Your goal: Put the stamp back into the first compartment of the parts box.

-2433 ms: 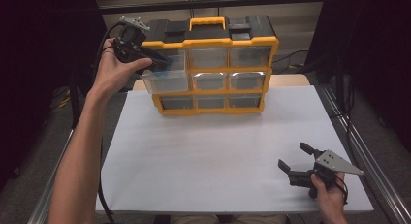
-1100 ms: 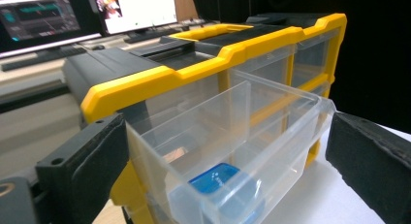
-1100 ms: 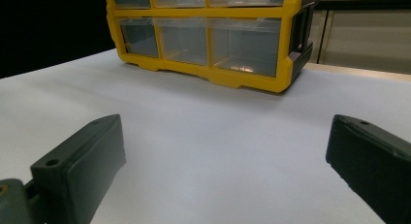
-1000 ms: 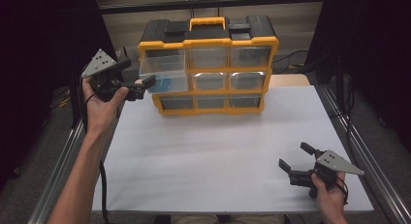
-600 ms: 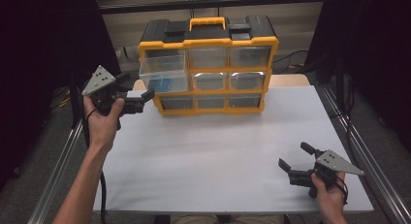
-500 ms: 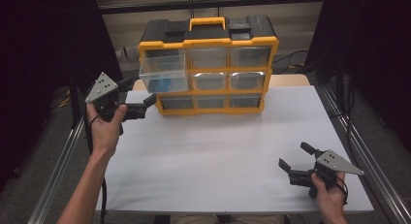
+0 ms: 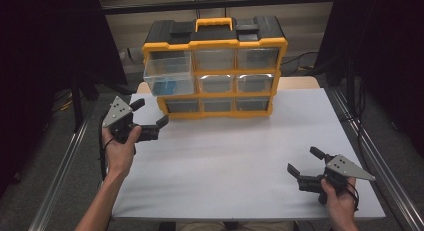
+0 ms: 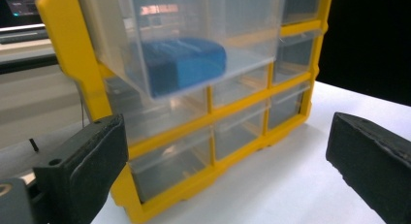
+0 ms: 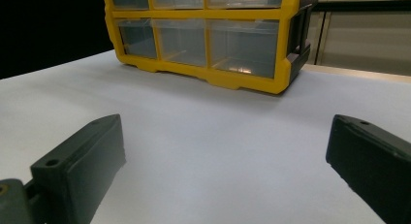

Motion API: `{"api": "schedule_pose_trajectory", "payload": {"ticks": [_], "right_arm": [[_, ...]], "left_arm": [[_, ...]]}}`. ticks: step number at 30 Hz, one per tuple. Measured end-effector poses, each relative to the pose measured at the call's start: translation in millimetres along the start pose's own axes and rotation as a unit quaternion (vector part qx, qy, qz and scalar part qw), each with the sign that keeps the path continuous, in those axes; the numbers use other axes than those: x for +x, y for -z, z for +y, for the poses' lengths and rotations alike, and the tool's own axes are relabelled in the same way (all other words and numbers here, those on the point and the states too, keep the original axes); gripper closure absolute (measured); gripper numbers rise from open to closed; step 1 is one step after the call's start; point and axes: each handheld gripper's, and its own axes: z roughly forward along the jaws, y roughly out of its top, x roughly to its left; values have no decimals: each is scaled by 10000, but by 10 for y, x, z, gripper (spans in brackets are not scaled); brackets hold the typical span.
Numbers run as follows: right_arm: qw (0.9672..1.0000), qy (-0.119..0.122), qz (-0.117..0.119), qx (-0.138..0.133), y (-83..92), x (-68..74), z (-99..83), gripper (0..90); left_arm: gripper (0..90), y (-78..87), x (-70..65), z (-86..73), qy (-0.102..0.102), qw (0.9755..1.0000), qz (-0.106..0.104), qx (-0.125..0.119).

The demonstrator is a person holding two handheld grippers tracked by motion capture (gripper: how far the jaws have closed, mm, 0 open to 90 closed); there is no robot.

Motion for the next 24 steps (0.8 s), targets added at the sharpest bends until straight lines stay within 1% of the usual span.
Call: {"api": "schedule_pose_trajectory", "payload": {"ticks": [1,2,5,7,9,10,11,12,14,16,18,19,20,21,22,24], "right_arm": [[10000,-7,5,7,2,2,0,2],[10000,-7,5,7,2,2,0,2],[10000,-12,1,16,2,4,2,2],[10000,-6,-7,-1,-1,3,2,2],[10000,-5,-12,-10,0,-1,3,2],[10000,-9,-19,-8,4,0,3,2],[10000,-9,-19,-8,4,0,3,2],[10000,-11,-18,-10,4,1,3,2],[10000,-7,-29,-21,7,1,5,2],[10000,-1,-31,-23,7,0,6,2],[10000,-9,-33,-33,6,-2,6,2],[10000,-6,-33,-32,7,-2,6,2],[10000,-25,-27,-24,11,1,8,2],[10000,-22,-30,-25,12,1,8,2],[10000,-30,-26,-24,13,1,8,3],[10000,-31,-27,-21,13,2,8,2]], "left_arm": [[15,7,-28,-56,39,10000,-48,-8],[15,7,-28,-56,39,10000,-48,-8],[15,22,-85,-173,55,9999,-99,47],[15,30,-114,-243,135,9998,-116,56],[15,51,-132,-328,153,9998,-105,84],[16,67,-152,-405,170,9998,-63,126],[15,67,-152,-405,170,9998,-63,126],[15,76,-162,-449,252,9996,-80,106],[16,109,-166,-506,332,9993,-99,139],[16,155,-168,-540,404,9990,-70,150],[16,217,-172,-570,420,9991,31,45],[17,254,-174,-595,445,9990,63,59],[17,279,-176,-627,458,9989,44,63],[17,301,-185,-663,515,9986,90,68],[17,322,-186,-706,552,9984,61,67],[17,364,-190,-779,599,9981,90,128]]}}
